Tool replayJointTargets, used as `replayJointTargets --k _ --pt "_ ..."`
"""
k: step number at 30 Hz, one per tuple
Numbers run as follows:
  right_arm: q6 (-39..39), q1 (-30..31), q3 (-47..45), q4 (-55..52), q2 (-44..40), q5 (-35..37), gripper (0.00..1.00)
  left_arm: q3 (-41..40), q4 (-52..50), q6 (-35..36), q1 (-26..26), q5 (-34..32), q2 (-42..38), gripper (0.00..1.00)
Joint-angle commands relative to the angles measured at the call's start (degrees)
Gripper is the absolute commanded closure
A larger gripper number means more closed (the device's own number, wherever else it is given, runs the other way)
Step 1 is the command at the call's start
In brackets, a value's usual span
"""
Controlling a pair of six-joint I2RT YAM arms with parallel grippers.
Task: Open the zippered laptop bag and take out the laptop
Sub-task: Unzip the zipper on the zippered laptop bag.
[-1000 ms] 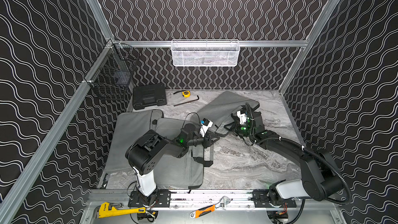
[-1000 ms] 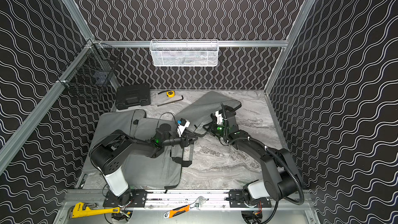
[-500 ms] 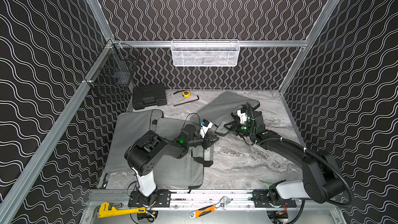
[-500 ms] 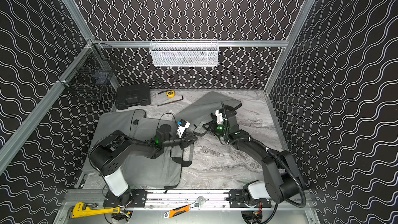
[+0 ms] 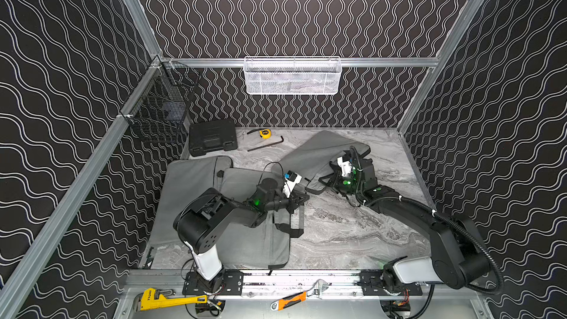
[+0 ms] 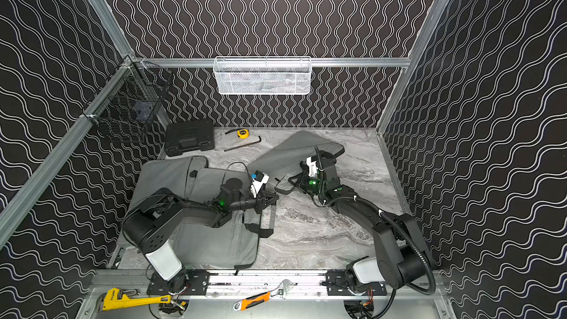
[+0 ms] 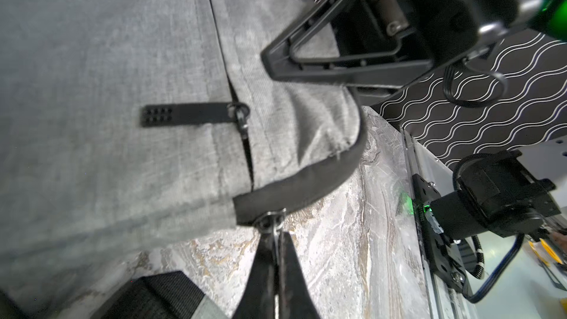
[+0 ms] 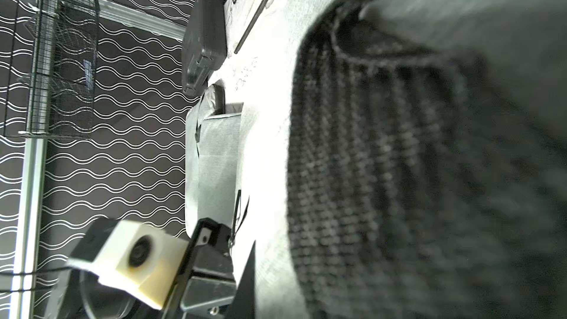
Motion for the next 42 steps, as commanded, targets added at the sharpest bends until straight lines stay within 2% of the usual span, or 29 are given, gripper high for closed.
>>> replayJointTargets --k 1,7,9,12,17,23,30,33,37,42 --pt "-0.7 0.0 0.4 4.4 0.3 0.6 0.89 -0.9 0.1 1.5 0.0 -1.1 -1.8 1.00" --pt "-0.6 0.0 0.3 4.8 1.1 1.2 0.89 -1.7 -6.6 3.0 0.0 -4.4 -5.1 1.00" --pt "-0.4 0.1 0.2 4.9 1.5 1.8 0.89 -0.7 -12.4 4.1 -0.4 -7.2 -6.3 1.00" --pt "0.7 0.1 -0.6 5.3 2.4 2.1 0.89 1.1 -23.1 6.5 -3.6 -14.8 -8.2 1.00" --pt "5.6 0.9 -5.9 11.0 1.5 5.2 0.91 2.8 -30.1 5.7 -8.0 -20.8 -9.4 1.00" --pt "10.5 2.1 -11.4 15.8 0.5 9.4 0.92 6.6 -33.1 3.3 -11.8 -20.5 -8.5 1.00" --pt "12.1 2.1 -14.6 15.9 -2.4 13.7 0.96 14.2 -35.2 2.5 -21.4 -24.5 -3.6 1.00" --pt "12.4 2.1 -16.1 14.4 -5.2 15.9 0.97 15.0 -31.5 -0.5 -21.5 -23.5 -2.2 1.00" --pt "13.3 2.1 -18.7 11.3 -11.3 20.4 0.97 17.9 -32.7 -0.5 -20.8 -22.4 -0.1 1.00" --pt "16.7 2.5 -22.5 2.0 -24.2 30.4 0.96 18.9 -32.2 -1.3 -19.5 -18.6 1.6 1.00"
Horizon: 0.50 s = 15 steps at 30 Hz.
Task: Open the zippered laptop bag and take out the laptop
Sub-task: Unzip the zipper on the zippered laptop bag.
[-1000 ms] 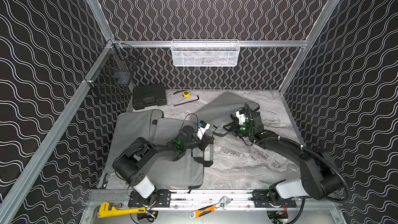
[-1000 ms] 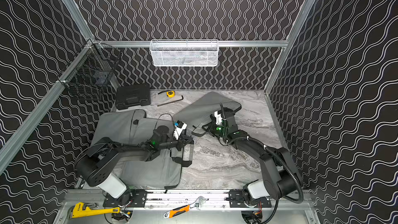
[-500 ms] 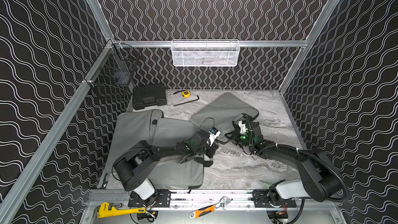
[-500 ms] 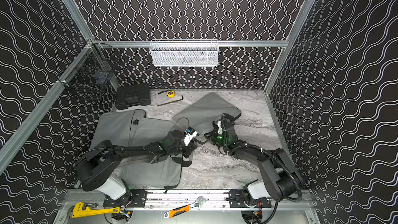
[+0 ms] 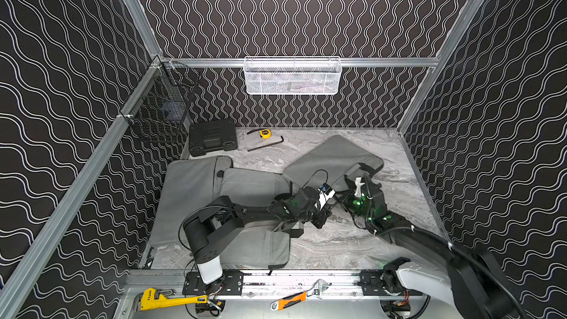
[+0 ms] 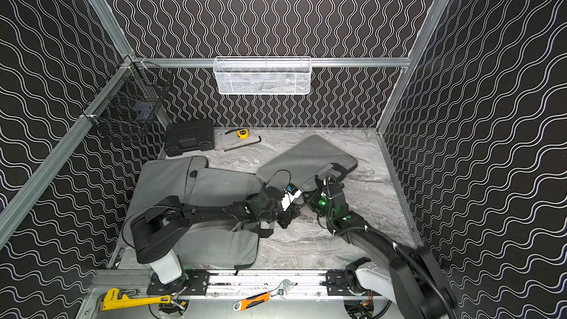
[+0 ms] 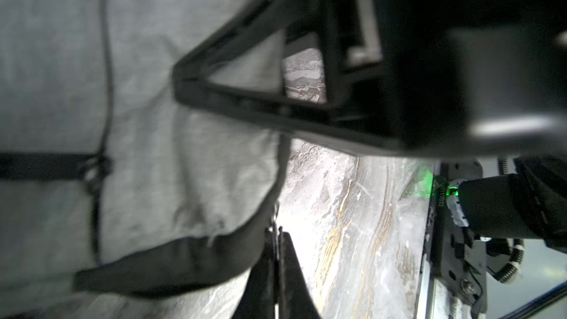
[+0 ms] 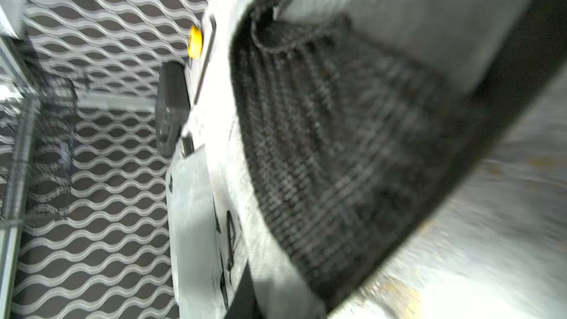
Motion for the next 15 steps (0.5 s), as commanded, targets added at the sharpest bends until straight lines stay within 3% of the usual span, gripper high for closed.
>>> replayJointTargets --k 1,4,8,10,13,15 --pt "3.5 0.3 -2.2 -3.6 -6.8 12.1 0.96 -0.1 2.5 -1.8 0.8 2.4 0.3 1.00" --pt "4.8 2.7 -3.2 -4.0 -8.8 14.7 0.94 -1.0 2.4 -3.0 3.3 4.2 0.5 1.00" --pt "6.0 7.4 0.2 -3.3 -2.3 16.8 0.88 -0.7 -1.4 -2.6 8.8 7.2 1.5 1.00" --pt "5.7 9.3 2.7 -0.8 2.1 15.7 0.75 -0.9 -2.6 -1.5 11.6 8.9 1.8 1.00" --pt "1.9 10.7 8.5 -3.2 6.9 13.9 0.47 -0.5 -4.7 0.6 15.4 10.1 1.8 1.00" --pt "-2.5 10.6 12.2 -7.0 8.8 13.0 0.37 0.6 -7.0 2.1 17.7 10.4 2.0 1.00"
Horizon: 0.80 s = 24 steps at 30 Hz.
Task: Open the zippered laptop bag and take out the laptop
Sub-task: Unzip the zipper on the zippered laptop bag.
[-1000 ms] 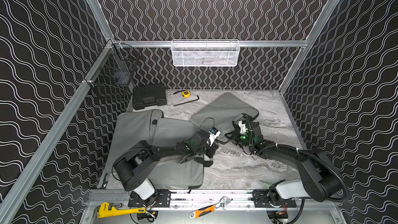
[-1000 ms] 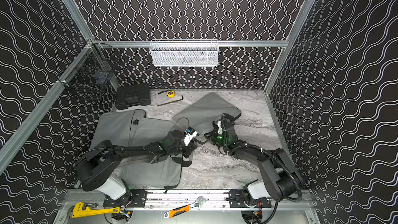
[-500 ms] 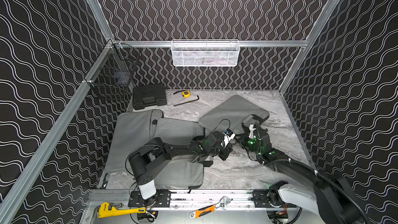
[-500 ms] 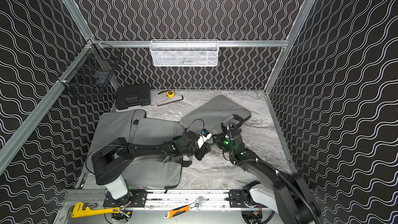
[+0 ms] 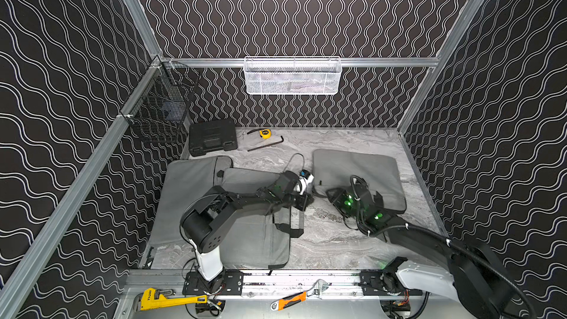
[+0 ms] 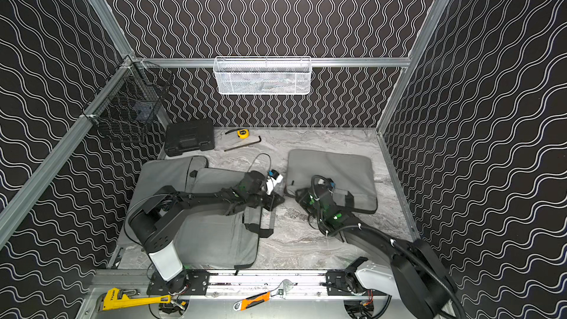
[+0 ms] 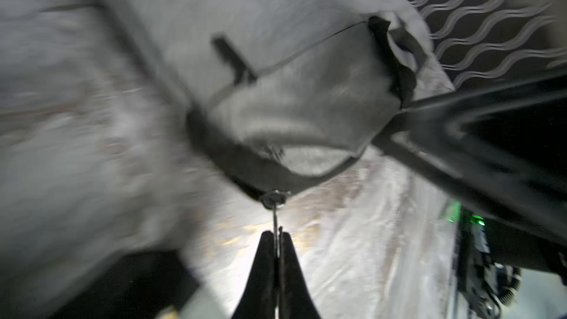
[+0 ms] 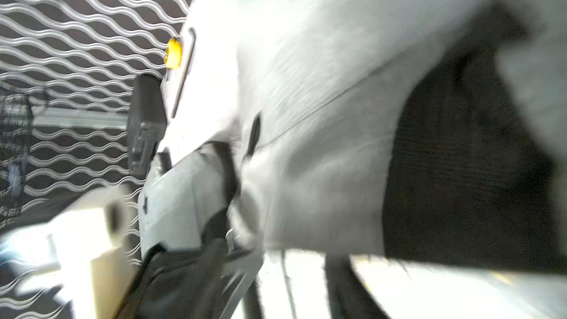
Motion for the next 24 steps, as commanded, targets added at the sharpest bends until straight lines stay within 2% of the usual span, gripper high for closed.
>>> replayJointTargets --k 1,4,7,10,12,14,16,19,24 --pt "-7.9 0.2 5.8 -3.7 2.4 0.5 0.33 2.0 -4.2 3.6 3.3 1.1 0.5 1.00" --pt "-17.7 -2.1 11.0 -12.3 3.3 1.8 0.25 5.4 -7.7 6.1 6.6 1.3 1.2 1.00" --pt "-23.8 -9.2 14.4 -21.1 3.3 1.4 0.21 10.4 -13.3 8.9 8.7 -0.4 2.2 1.00" --pt "-21.7 -25.6 12.8 -27.3 -0.5 0.3 0.18 15.8 -19.1 10.0 11.3 -2.1 4.2 1.00" --pt "-21.4 -35.9 9.4 -26.4 -5.4 -3.3 0.18 18.3 -20.4 10.2 12.4 -2.3 5.2 1.00" --pt "-20.9 -41.2 6.6 -26.1 -9.0 -6.4 0.17 20.4 -21.9 11.0 13.0 -2.6 6.2 1.00" --pt "-21.1 -43.7 4.9 -27.3 -10.1 -9.9 0.15 22.7 -23.4 11.5 13.3 -3.3 7.3 1.00" --pt "-21.5 -44.2 2.7 -30.1 -9.7 -13.2 0.12 25.8 -25.1 11.5 13.9 -2.8 9.3 1.00" --pt "-21.8 -44.3 -3.0 -26.8 -8.2 -21.0 0.11 28.3 -26.1 11.5 15.2 -2.1 10.9 1.00"
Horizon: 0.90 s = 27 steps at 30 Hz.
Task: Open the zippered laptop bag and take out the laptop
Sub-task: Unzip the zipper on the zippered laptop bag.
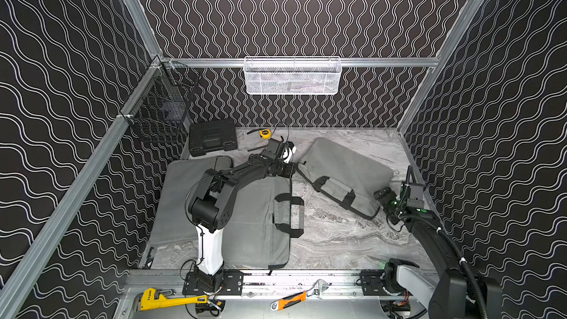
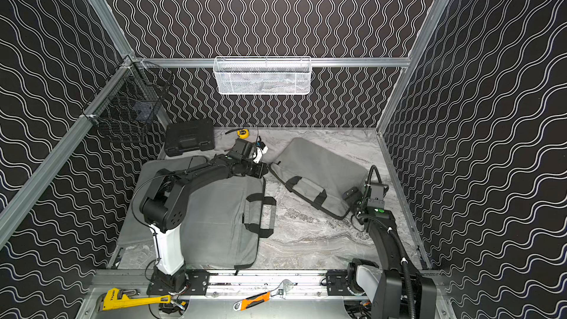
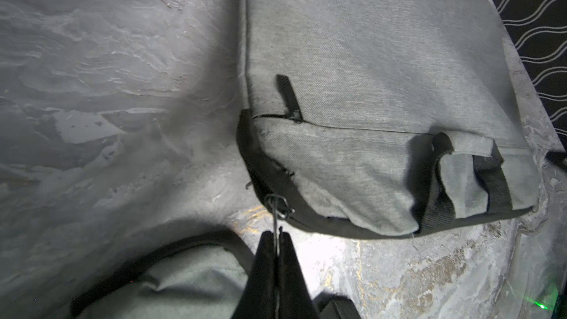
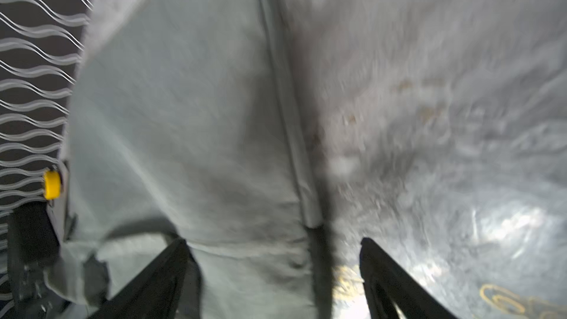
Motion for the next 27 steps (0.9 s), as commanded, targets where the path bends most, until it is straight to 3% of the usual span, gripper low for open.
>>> replayJointTargets --k 1,8,10,16,19,24,27 --pt "0.0 -0.1 -2.3 1.0 1.4 -8.5 0.11 1.5 -0.1 1.1 0.8 0.6 0.7 1.00" --pt "0.8 0.0 -4.6 7.4 8.1 -15.5 0.14 0.7 0.7 0.1 2.3 2.8 0.2 1.00" --pt "0.3 -0.1 -4.5 9.4 10.6 -16.7 0.19 0.8 0.3 0.9 2.3 3.3 0.4 1.00" --pt "4.3 0.0 -6.4 17.0 10.2 -18.8 0.64 -0.3 -2.0 4.9 2.3 1.4 -0.9 1.00" --pt "6.0 0.0 -7.6 19.2 8.5 -18.7 0.82 -1.5 -3.3 6.4 2.3 -1.1 -1.7 1.00" --pt "7.9 0.0 -7.7 21.2 7.7 -20.0 1.00 -4.8 -3.9 7.9 2.2 -4.4 -2.9 1.00" --pt "9.5 0.0 -7.8 22.7 7.3 -20.4 1.00 -7.1 -2.7 8.5 1.9 -5.2 -4.3 1.00"
